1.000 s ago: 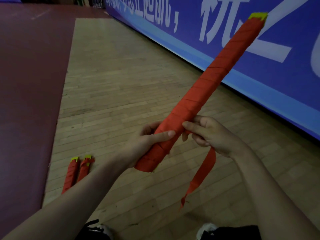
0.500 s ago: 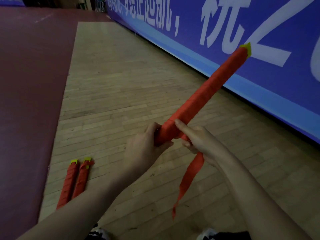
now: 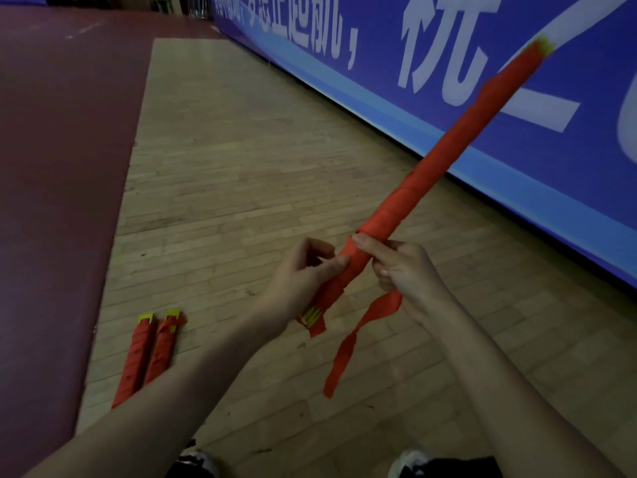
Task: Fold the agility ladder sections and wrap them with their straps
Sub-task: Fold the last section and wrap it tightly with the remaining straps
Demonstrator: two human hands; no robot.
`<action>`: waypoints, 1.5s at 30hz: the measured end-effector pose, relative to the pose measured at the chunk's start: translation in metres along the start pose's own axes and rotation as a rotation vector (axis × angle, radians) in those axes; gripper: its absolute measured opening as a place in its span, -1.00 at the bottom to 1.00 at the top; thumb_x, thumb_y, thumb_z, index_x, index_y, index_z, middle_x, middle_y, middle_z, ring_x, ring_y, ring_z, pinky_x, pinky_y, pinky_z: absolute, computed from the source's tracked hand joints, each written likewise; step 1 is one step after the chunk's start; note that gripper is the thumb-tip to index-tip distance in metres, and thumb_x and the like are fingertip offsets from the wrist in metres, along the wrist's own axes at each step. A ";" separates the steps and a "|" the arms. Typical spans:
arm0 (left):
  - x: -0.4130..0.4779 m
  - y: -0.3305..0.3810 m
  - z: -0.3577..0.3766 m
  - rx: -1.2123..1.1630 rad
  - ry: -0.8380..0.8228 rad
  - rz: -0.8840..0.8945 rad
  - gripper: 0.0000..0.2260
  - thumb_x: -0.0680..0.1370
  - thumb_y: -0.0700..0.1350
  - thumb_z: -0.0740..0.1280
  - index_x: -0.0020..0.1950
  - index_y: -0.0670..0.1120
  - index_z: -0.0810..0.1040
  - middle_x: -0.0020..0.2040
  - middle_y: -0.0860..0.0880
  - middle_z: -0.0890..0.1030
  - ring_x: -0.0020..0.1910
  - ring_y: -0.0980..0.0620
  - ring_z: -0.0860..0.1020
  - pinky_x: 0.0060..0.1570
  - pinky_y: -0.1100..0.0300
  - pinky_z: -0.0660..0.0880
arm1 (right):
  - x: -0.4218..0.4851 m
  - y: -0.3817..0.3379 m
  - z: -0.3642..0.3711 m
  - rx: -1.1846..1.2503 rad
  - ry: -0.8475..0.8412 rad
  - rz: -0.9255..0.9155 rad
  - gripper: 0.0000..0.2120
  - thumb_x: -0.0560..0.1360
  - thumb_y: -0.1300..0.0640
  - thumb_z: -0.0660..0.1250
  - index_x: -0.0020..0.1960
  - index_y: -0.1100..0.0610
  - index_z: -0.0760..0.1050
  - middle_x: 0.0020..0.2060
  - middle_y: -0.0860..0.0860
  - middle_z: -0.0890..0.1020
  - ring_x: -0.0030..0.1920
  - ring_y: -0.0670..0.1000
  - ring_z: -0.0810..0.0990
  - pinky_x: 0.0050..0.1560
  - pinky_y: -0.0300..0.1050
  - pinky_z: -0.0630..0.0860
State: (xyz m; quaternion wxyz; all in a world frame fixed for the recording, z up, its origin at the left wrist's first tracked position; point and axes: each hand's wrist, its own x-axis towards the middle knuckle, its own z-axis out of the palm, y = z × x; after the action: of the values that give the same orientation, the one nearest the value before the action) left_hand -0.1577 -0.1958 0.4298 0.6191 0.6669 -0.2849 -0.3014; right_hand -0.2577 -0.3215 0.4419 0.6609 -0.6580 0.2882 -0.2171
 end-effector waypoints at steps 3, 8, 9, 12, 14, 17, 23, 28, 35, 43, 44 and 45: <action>0.000 0.014 -0.019 -0.064 -0.233 -0.227 -0.62 0.42 0.10 0.42 0.09 -0.12 0.54 -0.11 -0.05 0.64 -0.23 0.08 0.62 -0.24 0.22 0.55 | -0.002 -0.009 0.000 0.135 -0.089 -0.049 -0.73 0.30 -0.03 0.46 -0.28 0.16 0.49 -0.57 -0.05 0.25 -0.56 -0.13 0.15 -0.52 -0.25 0.07; -0.005 0.017 -0.037 -0.330 -0.460 -0.341 -0.63 0.41 0.03 0.34 0.08 -0.20 0.50 -0.21 -0.12 0.64 -0.40 0.02 0.57 -0.49 0.24 0.51 | -0.006 -0.008 -0.002 0.142 -0.196 -0.110 -0.75 0.28 0.01 0.44 -0.30 0.15 0.42 -0.55 -0.09 0.23 -0.54 -0.15 0.15 -0.49 -0.23 0.04; -0.006 0.016 -0.039 -0.344 -0.482 -0.340 -0.62 0.40 0.01 0.39 0.09 -0.21 0.49 -0.20 -0.12 0.65 -0.41 0.03 0.58 -0.51 0.24 0.51 | -0.006 -0.007 -0.003 0.157 -0.204 -0.113 -0.77 0.28 0.03 0.44 -0.33 0.13 0.44 -0.55 -0.10 0.23 -0.55 -0.16 0.16 -0.49 -0.24 0.04; -0.007 0.014 -0.041 -0.407 -0.603 -0.304 -0.37 0.20 0.00 0.62 0.14 -0.20 0.48 -0.13 -0.13 0.66 -0.37 0.03 0.59 -0.51 0.24 0.51 | -0.005 -0.007 -0.005 0.189 -0.217 -0.095 -0.75 0.30 0.04 0.53 -0.34 0.10 0.47 -0.54 -0.10 0.24 -0.55 -0.17 0.17 -0.52 -0.29 0.07; -0.009 0.012 -0.037 -0.396 -0.613 -0.267 -0.37 0.17 -0.03 0.63 0.12 -0.19 0.49 -0.13 -0.11 0.65 -0.38 0.05 0.56 -0.51 0.26 0.50 | -0.004 -0.006 -0.007 0.185 -0.214 -0.071 -0.68 0.25 -0.02 0.50 -0.27 0.15 0.44 -0.55 -0.10 0.24 -0.56 -0.17 0.17 -0.54 -0.30 0.07; -0.012 0.012 -0.028 -0.392 -0.544 -0.275 -0.66 0.37 -0.15 0.44 0.10 -0.19 0.49 -0.16 -0.07 0.65 -0.39 0.08 0.53 -0.50 0.29 0.47 | -0.001 -0.007 -0.009 0.152 -0.225 -0.038 -0.75 0.31 0.00 0.40 -0.25 0.16 0.43 -0.58 -0.09 0.24 -0.58 -0.17 0.15 -0.53 -0.28 0.03; -0.010 0.006 -0.028 -0.299 -0.482 -0.175 -0.71 0.42 -0.20 0.37 0.14 -0.13 0.51 -0.11 -0.09 0.64 -0.33 0.04 0.54 -0.42 0.24 0.50 | 0.003 -0.006 -0.014 0.004 -0.310 -0.034 -0.80 0.40 0.00 0.33 -0.14 0.15 0.51 -0.50 -0.03 0.46 -0.47 -0.10 0.41 -0.34 -0.23 0.37; -0.009 0.007 -0.026 -0.214 -0.394 -0.129 -0.60 0.38 -0.20 0.43 0.20 -0.15 0.49 -0.08 -0.12 0.65 -0.32 0.01 0.55 -0.41 0.22 0.51 | 0.004 -0.006 -0.026 -0.051 -0.391 0.021 -0.76 0.47 0.10 0.30 0.05 0.23 0.54 -0.37 0.05 0.56 -0.39 -0.06 0.53 -0.25 -0.20 0.50; -0.009 0.003 -0.016 0.040 -0.171 0.025 -0.64 0.43 -0.24 0.48 0.17 -0.09 0.48 -0.23 -0.08 0.60 -0.34 -0.03 0.56 -0.42 0.16 0.50 | 0.004 -0.004 -0.022 -0.238 -0.255 0.013 -0.82 0.60 0.17 0.22 -0.03 0.24 0.55 -0.45 0.00 0.49 -0.57 -0.15 0.31 -0.45 -0.27 0.32; -0.004 -0.012 -0.013 0.413 -0.019 0.194 -0.64 0.43 -0.11 0.50 0.15 -0.04 0.45 -0.25 -0.04 0.58 -0.49 0.15 0.48 -0.49 0.23 0.41 | 0.005 -0.003 -0.002 -0.264 -0.173 0.102 -0.76 0.58 0.21 0.12 -0.11 0.24 0.53 -0.47 0.02 0.48 -0.55 -0.10 0.36 -0.42 -0.19 0.31; -0.003 -0.014 -0.013 0.496 0.010 0.220 -0.62 0.42 -0.07 0.50 0.16 -0.03 0.44 -0.20 -0.03 0.59 -0.45 0.15 0.49 -0.44 0.23 0.42 | 0.005 -0.003 -0.002 -0.259 -0.167 0.115 -0.72 0.59 0.16 0.11 -0.10 0.25 0.54 -0.46 0.05 0.50 -0.55 -0.09 0.37 -0.41 -0.17 0.33; -0.002 -0.016 -0.013 0.591 0.039 0.251 -0.61 0.43 -0.04 0.49 0.18 -0.01 0.43 -0.15 -0.02 0.61 -0.38 0.13 0.52 -0.37 0.20 0.45 | 0.005 -0.002 -0.001 -0.254 -0.156 0.125 -0.67 0.59 0.09 0.10 -0.09 0.26 0.55 -0.45 0.07 0.51 -0.54 -0.08 0.38 -0.41 -0.16 0.34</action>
State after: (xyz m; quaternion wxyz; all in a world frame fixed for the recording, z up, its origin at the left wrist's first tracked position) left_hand -0.1493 -0.1843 0.4150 0.4362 0.7832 -0.4281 -0.1139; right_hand -0.2543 -0.3255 0.4437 0.6051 -0.7319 0.3014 -0.0857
